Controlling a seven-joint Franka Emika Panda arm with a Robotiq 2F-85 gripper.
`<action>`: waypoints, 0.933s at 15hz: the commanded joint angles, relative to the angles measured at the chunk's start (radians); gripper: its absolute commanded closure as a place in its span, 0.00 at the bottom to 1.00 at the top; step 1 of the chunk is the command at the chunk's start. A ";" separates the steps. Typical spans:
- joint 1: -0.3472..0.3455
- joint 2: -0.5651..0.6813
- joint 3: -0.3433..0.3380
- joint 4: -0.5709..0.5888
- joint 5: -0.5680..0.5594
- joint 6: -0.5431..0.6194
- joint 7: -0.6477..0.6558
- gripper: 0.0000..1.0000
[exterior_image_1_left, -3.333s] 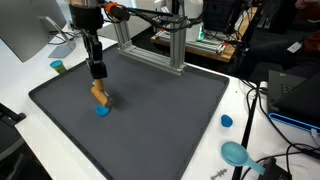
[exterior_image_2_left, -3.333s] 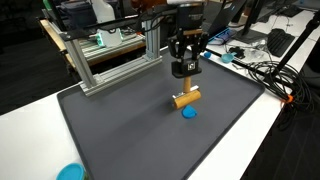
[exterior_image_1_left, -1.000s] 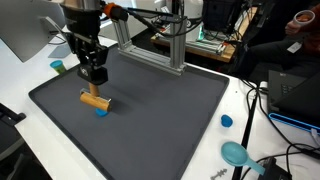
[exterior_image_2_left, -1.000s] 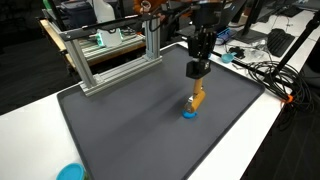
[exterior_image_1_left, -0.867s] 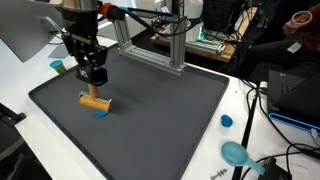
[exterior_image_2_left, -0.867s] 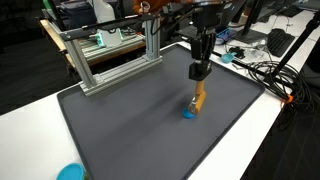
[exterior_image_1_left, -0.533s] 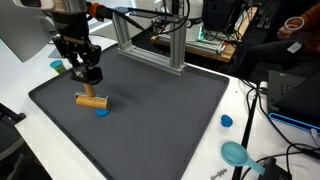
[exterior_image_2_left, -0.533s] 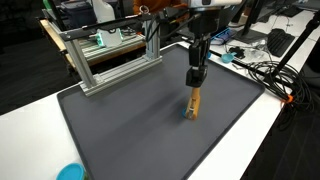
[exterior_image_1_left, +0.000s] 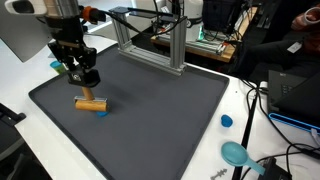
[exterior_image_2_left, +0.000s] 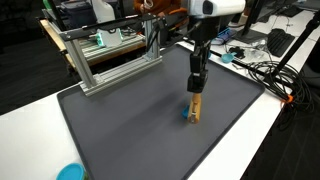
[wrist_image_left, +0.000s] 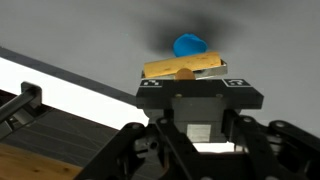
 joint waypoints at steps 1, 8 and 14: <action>0.004 0.018 -0.003 0.000 -0.022 0.010 -0.031 0.78; -0.024 0.049 0.030 0.005 -0.010 0.017 -0.178 0.78; -0.052 0.065 0.036 -0.002 0.014 -0.006 -0.232 0.78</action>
